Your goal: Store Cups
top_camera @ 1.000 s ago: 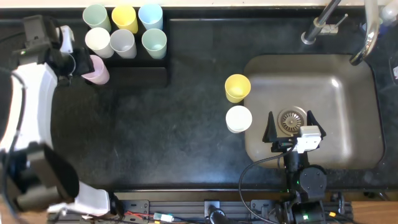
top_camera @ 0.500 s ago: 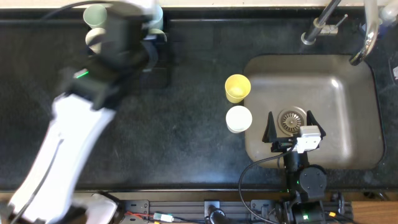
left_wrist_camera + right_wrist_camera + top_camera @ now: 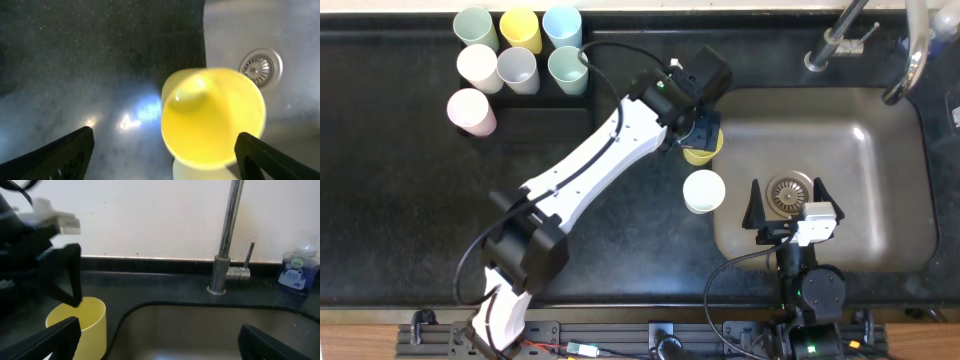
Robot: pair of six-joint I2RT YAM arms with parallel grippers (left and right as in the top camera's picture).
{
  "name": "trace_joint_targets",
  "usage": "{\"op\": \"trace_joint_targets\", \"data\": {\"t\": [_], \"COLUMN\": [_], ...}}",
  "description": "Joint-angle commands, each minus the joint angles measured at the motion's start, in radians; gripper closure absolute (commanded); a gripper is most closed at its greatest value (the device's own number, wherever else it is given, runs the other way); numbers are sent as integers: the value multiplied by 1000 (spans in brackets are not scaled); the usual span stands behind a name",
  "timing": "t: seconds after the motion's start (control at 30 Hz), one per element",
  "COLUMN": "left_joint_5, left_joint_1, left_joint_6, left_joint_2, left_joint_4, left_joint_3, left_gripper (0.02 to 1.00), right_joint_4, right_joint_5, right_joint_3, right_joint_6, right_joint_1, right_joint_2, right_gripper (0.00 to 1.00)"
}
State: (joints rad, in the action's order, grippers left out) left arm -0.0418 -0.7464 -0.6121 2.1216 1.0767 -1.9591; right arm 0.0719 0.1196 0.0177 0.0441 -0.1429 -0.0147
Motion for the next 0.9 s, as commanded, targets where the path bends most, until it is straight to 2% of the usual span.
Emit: {"op": "trace_joint_targets", "data": {"t": [0.03, 0.13, 0.17, 0.33, 0.4, 0.47, 0.53, 0.6, 0.63, 0.7, 0.8, 0.9], "left_joint_5": [-19, -19, -19, -12, -12, -11, -13, -55, -133, -226, -340, -399], "left_joint_1": [0, 0, 0, 0, 0, 1, 3, 11, 26, 55, 129, 222], "left_joint_6": [-26, -25, -25, -25, -25, -26, -31, -64, -109, -188, -350, -570], "left_joint_2": [42, 65, 84, 121, 121, 115, 98, 51, -21, -105, -240, -345], "left_joint_4": [-27, -34, -39, -47, -54, -58, -58, -55, -53, -50, -26, 47], "left_joint_3": [-38, -38, -38, -38, -38, -38, -38, -37, -37, -37, -26, 10], "left_gripper": [128, 187, 305, 592, 822, 982, 985, 985, 985, 985, 985, 982], "right_joint_4": [-5, -5, -5, -5, -5, -5, -5, -5, -5, -5, -5, -5], "right_joint_5": [4, 4, 4, 4, 4, 4, 4, 4, 4, 4, 4, 4], "right_joint_3": [-13, -13, -13, -13, -13, -13, -13, -13, -13, -13, -13, -13], "right_joint_6": [-11, -11, -11, -11, -11, -11, -11, -11, -11, -11, -11, -11], "right_joint_1": [5, 5, 5, 5, 5, 5, 5, 5, 5, 5, 5, 5], "right_joint_2": [11, 11, 11, 11, 11, 11, 11, 11, 11, 11, 11, 11], "right_gripper": [5, 3, 5, 5, 5, 3, 3, 3, 3, 5, 3, 3]}}
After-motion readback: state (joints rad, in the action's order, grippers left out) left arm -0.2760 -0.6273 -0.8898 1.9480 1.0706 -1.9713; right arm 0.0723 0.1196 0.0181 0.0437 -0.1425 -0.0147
